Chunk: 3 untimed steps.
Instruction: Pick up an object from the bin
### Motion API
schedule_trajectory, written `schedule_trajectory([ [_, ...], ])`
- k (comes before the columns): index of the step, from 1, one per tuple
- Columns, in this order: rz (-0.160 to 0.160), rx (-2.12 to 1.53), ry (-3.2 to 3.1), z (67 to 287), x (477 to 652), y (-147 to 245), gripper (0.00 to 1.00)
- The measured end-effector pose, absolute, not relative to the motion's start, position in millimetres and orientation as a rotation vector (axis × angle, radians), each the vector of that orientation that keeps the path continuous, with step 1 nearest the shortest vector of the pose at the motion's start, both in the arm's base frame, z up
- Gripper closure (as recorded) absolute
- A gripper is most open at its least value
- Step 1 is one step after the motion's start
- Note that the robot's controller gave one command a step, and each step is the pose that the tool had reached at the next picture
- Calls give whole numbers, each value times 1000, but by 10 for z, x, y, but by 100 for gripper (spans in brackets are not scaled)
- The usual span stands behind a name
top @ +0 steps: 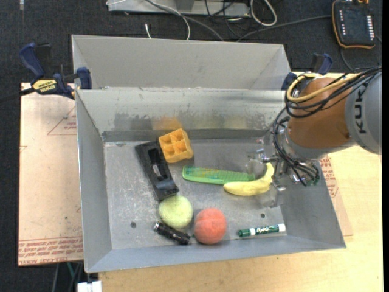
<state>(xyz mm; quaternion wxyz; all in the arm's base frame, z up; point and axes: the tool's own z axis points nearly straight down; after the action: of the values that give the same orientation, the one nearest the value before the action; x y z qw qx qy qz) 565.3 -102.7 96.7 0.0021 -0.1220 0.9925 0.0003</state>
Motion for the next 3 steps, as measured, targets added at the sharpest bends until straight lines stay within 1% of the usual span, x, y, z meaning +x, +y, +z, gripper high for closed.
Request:
schedule_trajectory([
  [1,4,-398,3107,1601,5470,-1242,0],
  [2,10,-719,3065,1069,5630,-1174,0],
  [3,7,-402,3104,699,5746,-1115,0],
])
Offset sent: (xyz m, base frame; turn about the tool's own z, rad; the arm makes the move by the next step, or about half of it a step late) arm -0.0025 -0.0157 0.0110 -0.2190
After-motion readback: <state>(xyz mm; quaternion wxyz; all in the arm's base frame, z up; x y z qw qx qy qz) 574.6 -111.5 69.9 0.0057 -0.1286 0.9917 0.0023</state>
